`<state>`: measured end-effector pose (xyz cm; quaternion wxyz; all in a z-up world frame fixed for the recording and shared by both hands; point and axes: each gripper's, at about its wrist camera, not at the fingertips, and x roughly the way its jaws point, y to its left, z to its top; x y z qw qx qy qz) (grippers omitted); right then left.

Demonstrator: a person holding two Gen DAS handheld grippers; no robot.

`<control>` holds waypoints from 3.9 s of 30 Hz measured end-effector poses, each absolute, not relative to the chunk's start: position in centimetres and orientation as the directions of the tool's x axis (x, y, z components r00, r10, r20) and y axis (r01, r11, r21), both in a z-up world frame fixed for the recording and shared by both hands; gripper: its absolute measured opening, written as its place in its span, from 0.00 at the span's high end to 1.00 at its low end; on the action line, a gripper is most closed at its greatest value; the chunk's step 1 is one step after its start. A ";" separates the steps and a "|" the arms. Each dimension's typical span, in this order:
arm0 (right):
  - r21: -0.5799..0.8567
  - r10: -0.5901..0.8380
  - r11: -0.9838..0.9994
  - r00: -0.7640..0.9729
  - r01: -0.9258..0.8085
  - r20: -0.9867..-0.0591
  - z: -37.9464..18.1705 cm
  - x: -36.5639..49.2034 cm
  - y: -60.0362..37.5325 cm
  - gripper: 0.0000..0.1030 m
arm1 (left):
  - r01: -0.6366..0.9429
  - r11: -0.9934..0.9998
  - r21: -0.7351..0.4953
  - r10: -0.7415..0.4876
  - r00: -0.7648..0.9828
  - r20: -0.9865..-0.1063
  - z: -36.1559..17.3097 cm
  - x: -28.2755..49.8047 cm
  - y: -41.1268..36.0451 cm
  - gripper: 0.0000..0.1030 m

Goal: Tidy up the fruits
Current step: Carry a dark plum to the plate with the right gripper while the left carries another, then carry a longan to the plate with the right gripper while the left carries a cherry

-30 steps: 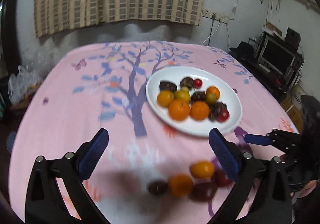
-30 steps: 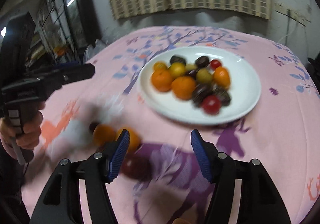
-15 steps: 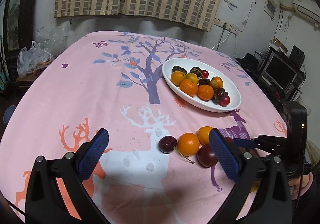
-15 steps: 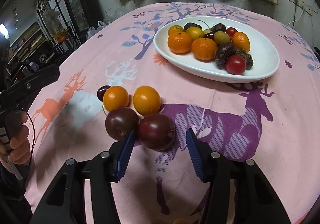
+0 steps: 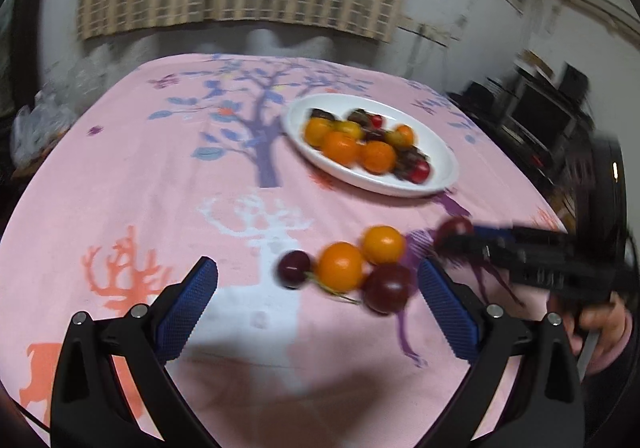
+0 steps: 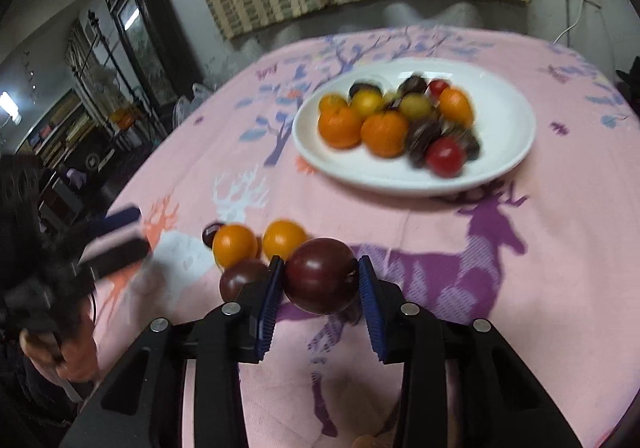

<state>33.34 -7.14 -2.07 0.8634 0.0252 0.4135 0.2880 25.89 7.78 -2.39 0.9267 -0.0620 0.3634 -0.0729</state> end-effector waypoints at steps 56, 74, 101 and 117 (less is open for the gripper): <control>0.134 0.318 0.943 0.702 -0.305 -0.638 -1.2 47.3 -9.0 0.38 | 0.151 0.982 -0.117 -0.187 0.643 -0.743 -2.2 50.3 1.5 0.51; 0.041 0.352 0.887 0.617 -0.460 -0.704 -0.4 30.6 -8.6 0.16 | 0.130 0.991 -0.044 -0.126 0.727 -0.675 1.3 31.2 8.1 0.07; 0.252 0.524 0.834 0.560 -0.492 -0.642 -0.7 28.1 -5.9 0.77 | 0.345 0.939 -0.016 -0.230 0.590 -0.774 -6.3 29.2 8.6 0.51; 0.270 0.510 0.836 0.493 -0.479 -0.705 -3.5 29.1 -5.6 0.75 | 0.532 0.846 -0.025 -0.344 0.510 -0.788 -7.8 32.3 9.4 0.62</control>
